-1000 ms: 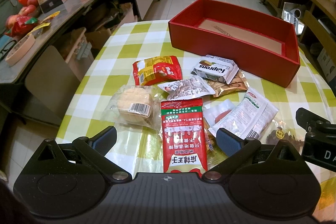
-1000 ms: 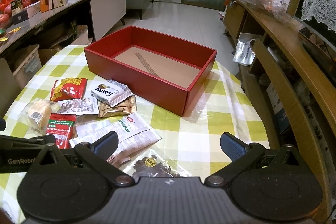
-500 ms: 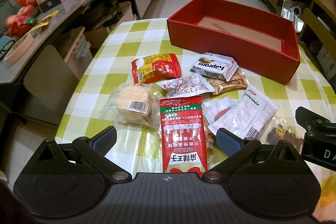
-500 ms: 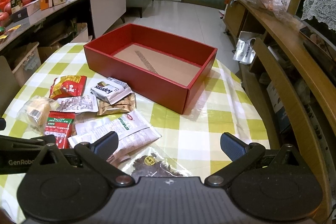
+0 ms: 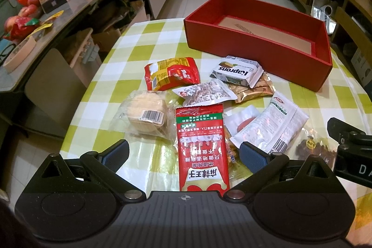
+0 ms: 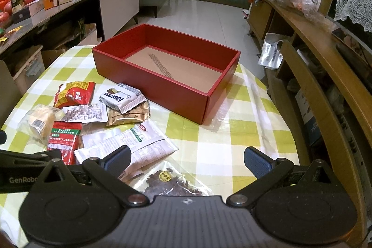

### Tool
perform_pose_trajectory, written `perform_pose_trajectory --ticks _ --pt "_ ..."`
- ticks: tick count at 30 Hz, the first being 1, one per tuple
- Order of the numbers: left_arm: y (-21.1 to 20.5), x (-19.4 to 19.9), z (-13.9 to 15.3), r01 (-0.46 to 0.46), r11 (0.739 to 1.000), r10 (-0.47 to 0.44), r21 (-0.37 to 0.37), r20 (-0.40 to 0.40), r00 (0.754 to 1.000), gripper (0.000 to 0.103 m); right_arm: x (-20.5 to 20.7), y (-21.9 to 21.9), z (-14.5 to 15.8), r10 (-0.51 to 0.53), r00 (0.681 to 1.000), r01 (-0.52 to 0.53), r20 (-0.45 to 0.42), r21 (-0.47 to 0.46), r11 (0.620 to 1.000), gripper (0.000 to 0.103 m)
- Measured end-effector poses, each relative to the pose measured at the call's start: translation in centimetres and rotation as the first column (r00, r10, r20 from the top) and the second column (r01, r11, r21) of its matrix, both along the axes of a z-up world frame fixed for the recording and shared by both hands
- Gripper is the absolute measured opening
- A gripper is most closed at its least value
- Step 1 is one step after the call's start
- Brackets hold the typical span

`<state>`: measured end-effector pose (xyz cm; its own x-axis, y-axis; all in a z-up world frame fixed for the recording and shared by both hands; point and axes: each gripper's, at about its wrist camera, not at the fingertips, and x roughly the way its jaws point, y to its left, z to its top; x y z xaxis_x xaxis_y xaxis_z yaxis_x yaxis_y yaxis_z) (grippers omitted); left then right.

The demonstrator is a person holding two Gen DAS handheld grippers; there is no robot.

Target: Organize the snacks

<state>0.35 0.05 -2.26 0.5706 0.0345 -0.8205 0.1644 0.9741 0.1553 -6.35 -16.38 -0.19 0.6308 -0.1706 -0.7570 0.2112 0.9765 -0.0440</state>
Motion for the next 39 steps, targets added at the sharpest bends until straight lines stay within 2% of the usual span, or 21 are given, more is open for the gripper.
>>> perform_pose_trajectory --ticks 12,20,30,33,35,37,39 --pt "0.0 0.3 -0.7 -0.001 1.000 0.002 0.008 -0.028 1.000 0.102 0.1 -0.8 -0.1 -0.025 1.000 0.025 -0.010 0.008 1.000 0.103" --pt "1.4 2.2 -3.8 -0.074 0.997 0.070 -0.018 -0.178 0.982 0.100 -0.2 -2.1 0.2 -0.051 0.999 0.051 -0.008 0.046 0.998 0.103" --pt "0.9 3.6 -6.0 -0.122 0.992 0.108 -0.044 -0.246 0.963 0.102 -0.5 -3.9 -0.1 -0.080 0.996 0.083 -0.027 0.111 0.990 0.103" --pt "0.5 3.4 -6.5 -0.112 0.993 0.096 -0.045 -0.261 0.961 0.102 -0.3 -4.7 -0.8 -0.112 0.992 0.119 -0.060 0.127 0.985 0.103" --pt "0.4 3.2 -6.3 -0.095 0.994 0.078 -0.056 -0.259 0.963 0.095 -0.3 -5.2 -1.5 -0.130 0.987 0.143 -0.090 0.157 0.977 0.103" --pt "0.8 3.0 -5.8 -0.078 0.991 0.046 -0.108 -0.277 0.960 0.076 -0.2 -5.7 -2.4 -0.150 0.981 0.172 -0.127 0.188 0.967 0.103" --pt "1.3 2.8 -5.6 -0.081 0.987 0.035 -0.141 -0.300 0.953 0.067 0.0 -5.8 -3.2 -0.159 0.974 0.192 -0.160 0.212 0.958 0.103"
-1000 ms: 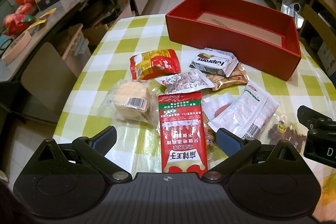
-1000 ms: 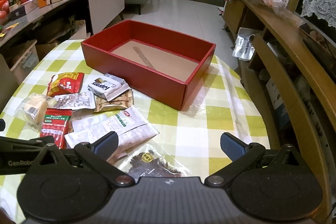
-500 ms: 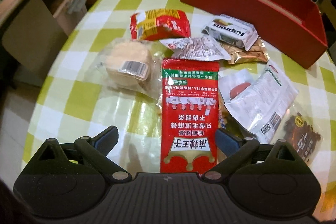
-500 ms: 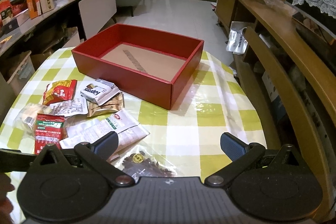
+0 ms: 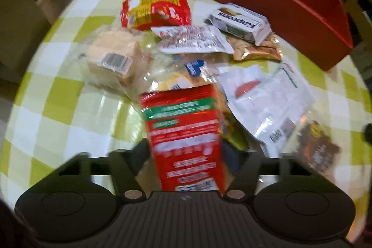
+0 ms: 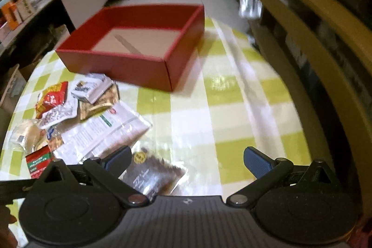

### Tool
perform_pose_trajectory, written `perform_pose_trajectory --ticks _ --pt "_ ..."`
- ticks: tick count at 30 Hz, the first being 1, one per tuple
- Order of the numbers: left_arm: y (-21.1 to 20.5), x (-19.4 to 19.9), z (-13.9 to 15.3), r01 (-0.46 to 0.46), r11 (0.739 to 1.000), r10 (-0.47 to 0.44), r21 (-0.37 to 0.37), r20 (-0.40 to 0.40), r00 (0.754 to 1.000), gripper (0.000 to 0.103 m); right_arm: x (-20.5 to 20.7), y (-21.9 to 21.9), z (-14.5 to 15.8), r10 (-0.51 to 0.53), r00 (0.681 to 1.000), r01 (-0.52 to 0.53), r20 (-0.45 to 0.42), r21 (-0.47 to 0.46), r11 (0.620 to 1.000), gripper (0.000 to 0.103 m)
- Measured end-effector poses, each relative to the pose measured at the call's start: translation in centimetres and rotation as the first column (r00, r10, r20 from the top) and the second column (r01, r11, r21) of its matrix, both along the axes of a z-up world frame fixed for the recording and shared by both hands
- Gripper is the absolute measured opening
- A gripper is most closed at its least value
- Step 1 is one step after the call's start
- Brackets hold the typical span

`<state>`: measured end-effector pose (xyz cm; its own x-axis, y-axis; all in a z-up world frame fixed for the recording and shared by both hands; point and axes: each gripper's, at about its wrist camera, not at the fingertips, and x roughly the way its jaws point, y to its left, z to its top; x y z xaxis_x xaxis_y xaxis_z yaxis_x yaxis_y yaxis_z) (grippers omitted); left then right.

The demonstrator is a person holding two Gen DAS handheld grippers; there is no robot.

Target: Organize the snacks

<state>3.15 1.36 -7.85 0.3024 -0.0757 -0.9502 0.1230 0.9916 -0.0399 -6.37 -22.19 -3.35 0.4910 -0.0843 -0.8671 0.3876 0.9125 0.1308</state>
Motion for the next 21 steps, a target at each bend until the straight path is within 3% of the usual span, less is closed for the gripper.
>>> perform_pose_trajectory --ticks 6,12,15,19,20,21 --pt "1.4 -0.4 0.0 0.011 1.000 -0.011 -0.005 -0.022 1.000 0.061 0.3 1.2 -1.1 0.005 0.998 -0.002 -0.058 0.056 0.998 0.103" --pt "2.9 -0.3 -0.2 0.002 1.000 -0.002 -0.016 -0.036 0.999 0.062 1.9 4.4 -2.9 0.057 0.991 -0.054 -0.125 0.028 0.998 0.103" --pt "3.1 -0.5 -0.5 0.008 1.000 -0.008 -0.010 -0.041 0.999 0.067 2.4 6.0 -5.0 0.092 0.980 -0.099 -0.176 -0.029 0.995 0.103" --pt "3.0 -0.9 -1.1 0.033 0.999 -0.032 0.021 -0.027 0.999 0.075 2.2 5.6 -5.3 0.084 0.984 -0.087 -0.157 -0.014 0.996 0.103" --pt "2.7 -1.0 -1.3 0.047 0.998 -0.046 0.036 -0.019 0.999 0.078 2.2 5.6 -5.3 0.093 0.983 -0.097 -0.160 -0.016 0.995 0.103" --pt "2.4 -1.1 -1.6 0.058 0.997 -0.057 0.056 -0.017 0.998 0.088 2.2 5.7 -5.3 0.100 0.981 -0.104 -0.167 -0.018 0.994 0.103"
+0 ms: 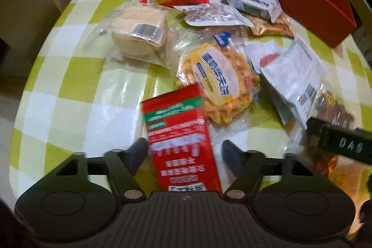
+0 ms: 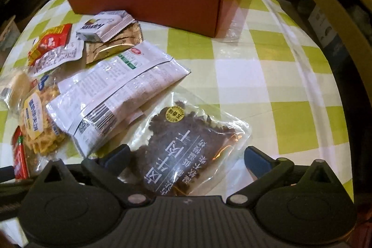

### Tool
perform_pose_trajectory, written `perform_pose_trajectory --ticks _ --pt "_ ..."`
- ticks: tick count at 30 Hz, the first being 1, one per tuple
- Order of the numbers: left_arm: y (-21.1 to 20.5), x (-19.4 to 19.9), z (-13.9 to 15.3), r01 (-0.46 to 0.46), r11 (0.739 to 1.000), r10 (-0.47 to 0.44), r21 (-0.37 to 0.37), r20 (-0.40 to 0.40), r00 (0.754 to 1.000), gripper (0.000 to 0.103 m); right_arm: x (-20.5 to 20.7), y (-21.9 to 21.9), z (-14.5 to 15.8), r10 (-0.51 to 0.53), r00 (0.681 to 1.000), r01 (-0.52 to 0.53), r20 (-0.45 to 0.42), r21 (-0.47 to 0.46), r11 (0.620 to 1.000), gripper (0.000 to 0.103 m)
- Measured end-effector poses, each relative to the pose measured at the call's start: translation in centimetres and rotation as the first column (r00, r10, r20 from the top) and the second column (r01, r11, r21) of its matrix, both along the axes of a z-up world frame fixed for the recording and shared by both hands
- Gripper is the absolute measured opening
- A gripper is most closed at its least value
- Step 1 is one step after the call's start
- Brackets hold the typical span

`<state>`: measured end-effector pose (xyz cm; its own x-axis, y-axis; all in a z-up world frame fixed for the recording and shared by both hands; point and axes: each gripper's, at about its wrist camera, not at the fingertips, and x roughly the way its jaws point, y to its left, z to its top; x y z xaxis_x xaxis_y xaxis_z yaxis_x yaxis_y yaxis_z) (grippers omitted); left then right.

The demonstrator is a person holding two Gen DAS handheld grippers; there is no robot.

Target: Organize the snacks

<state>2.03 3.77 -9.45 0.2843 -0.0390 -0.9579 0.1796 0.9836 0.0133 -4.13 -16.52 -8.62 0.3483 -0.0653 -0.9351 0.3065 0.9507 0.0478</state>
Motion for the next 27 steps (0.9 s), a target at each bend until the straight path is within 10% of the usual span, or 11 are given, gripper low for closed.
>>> perform_pose_trajectory --ticks 3,12,19,27 --pt "0.2 0.0 -1.0 -0.012 0.999 0.012 0.039 0.009 1.000 0.103 0.4 0.2 0.0 0.003 1.000 -0.003 -0.012 -0.004 1.000 0.103" --pt "0.9 -0.3 -1.5 -0.030 1.000 0.030 0.010 0.025 0.999 0.103 -0.4 1.5 0.2 0.157 0.987 -0.157 0.009 -0.037 0.987 0.101" --pt "2.5 -0.5 0.1 -0.083 0.995 0.082 -0.055 -0.012 0.997 0.066 -2.2 0.2 1.7 0.202 0.978 -0.204 0.062 0.031 0.979 0.063" --pt "2.7 -1.7 0.1 -0.106 0.992 0.104 -0.062 -0.039 0.994 0.070 -4.3 -1.8 2.0 0.143 0.987 -0.151 0.070 0.119 0.981 0.056"
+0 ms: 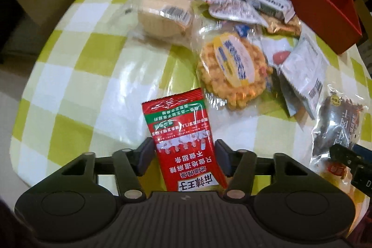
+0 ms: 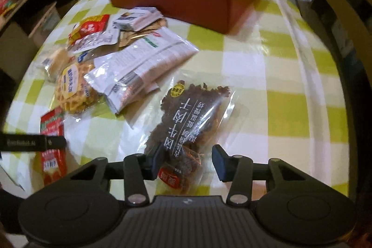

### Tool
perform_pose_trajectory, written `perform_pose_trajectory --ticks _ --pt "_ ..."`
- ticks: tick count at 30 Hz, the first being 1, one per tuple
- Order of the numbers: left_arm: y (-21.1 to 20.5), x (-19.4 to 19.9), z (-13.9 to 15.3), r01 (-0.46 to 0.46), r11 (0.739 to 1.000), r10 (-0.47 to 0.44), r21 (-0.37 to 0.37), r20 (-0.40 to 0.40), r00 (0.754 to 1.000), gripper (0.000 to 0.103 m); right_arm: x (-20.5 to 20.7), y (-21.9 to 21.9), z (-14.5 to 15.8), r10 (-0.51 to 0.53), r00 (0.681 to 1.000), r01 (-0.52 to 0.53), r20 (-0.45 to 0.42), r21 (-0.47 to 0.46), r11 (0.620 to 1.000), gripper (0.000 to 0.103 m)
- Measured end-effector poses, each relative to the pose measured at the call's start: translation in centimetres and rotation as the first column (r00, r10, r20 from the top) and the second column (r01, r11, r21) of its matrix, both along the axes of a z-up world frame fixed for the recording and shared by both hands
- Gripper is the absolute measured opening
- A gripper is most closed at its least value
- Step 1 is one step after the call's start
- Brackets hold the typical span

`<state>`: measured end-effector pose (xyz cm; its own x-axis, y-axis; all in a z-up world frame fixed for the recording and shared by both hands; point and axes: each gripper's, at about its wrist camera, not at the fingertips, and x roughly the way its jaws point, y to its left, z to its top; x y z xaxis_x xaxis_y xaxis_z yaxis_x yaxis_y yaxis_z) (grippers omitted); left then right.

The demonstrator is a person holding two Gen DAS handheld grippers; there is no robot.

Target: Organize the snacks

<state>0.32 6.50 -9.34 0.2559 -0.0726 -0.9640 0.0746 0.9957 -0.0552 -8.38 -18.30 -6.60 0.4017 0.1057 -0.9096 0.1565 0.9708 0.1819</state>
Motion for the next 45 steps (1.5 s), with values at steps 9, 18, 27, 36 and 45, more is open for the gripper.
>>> perform_pose_trajectory --ticks 9,18,27,36,45 --pt "-2.4 -2.5 -1.3 0.003 0.995 -0.004 0.099 0.008 1.000 0.103 2.3 1.4 -1.0 -0.024 0.999 0.023 -0.032 -0.039 0.999 0.093" --pt "-1.9 -4.5 -1.5 -0.017 0.997 0.012 0.076 0.069 0.998 0.103 1.2 4.2 -1.8 0.107 0.994 -0.109 -0.019 -0.166 0.980 0.099" --pt "-1.3 -5.1 0.8 0.086 0.995 -0.087 0.047 0.038 0.995 0.068 -1.2 2.3 0.3 0.093 0.996 -0.093 -0.006 -0.139 0.986 0.053" --pt "1.0 -4.8 1.6 0.013 1.000 -0.013 -0.027 0.009 1.000 0.058 -2.2 0.9 0.7 0.070 0.997 -0.069 0.010 -0.088 0.994 0.034" --pt "0.8 -4.7 1.4 -0.011 1.000 0.011 -0.020 -0.015 1.000 0.078 -1.9 -0.1 0.9 -0.042 0.999 0.042 0.029 0.008 0.999 0.044"
